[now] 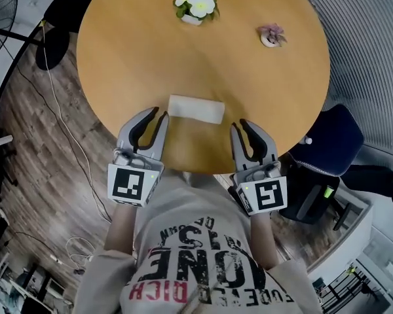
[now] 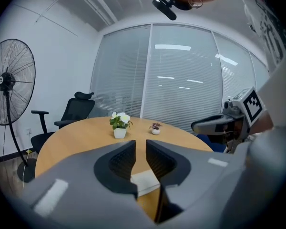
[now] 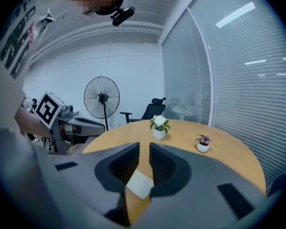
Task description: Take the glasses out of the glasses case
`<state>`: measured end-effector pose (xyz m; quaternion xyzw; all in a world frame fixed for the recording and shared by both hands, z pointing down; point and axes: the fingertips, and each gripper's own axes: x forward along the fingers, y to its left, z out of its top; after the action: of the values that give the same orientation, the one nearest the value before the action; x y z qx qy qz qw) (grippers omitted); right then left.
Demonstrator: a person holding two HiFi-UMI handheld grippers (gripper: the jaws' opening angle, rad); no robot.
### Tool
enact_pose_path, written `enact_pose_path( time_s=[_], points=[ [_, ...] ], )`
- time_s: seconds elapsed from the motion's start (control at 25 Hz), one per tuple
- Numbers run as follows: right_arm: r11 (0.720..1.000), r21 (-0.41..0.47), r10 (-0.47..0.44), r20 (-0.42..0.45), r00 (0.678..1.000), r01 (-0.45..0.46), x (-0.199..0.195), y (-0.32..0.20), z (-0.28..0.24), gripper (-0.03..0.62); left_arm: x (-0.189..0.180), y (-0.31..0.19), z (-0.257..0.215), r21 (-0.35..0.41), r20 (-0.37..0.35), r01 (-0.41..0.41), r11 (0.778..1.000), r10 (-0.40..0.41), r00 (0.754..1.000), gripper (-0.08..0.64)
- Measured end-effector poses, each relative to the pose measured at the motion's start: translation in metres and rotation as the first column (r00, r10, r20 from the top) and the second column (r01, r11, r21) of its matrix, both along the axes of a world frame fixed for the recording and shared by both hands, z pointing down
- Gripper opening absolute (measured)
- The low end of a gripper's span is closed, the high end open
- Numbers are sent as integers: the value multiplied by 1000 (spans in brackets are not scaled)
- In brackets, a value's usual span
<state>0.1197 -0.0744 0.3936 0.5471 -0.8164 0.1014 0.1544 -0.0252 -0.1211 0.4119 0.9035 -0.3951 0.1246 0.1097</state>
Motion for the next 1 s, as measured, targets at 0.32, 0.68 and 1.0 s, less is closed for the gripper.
enact_pose_path(
  time_s=[0.32, 0.68, 1.0],
  points=[
    [994, -92, -73, -125, 989, 62, -7, -2, 50, 44, 10, 7, 59, -113, 95, -102, 988, 113, 989, 124],
    [970, -206, -179, -242, 954, 130, -21, -3, 104, 139, 12, 13, 113, -218, 203, -152, 964, 197, 959, 172],
    [946, -265, -270, -340, 901, 184, -32, 0, 133, 150, 10, 24, 152, -308, 299, -183, 934, 278, 913, 183]
  ],
)
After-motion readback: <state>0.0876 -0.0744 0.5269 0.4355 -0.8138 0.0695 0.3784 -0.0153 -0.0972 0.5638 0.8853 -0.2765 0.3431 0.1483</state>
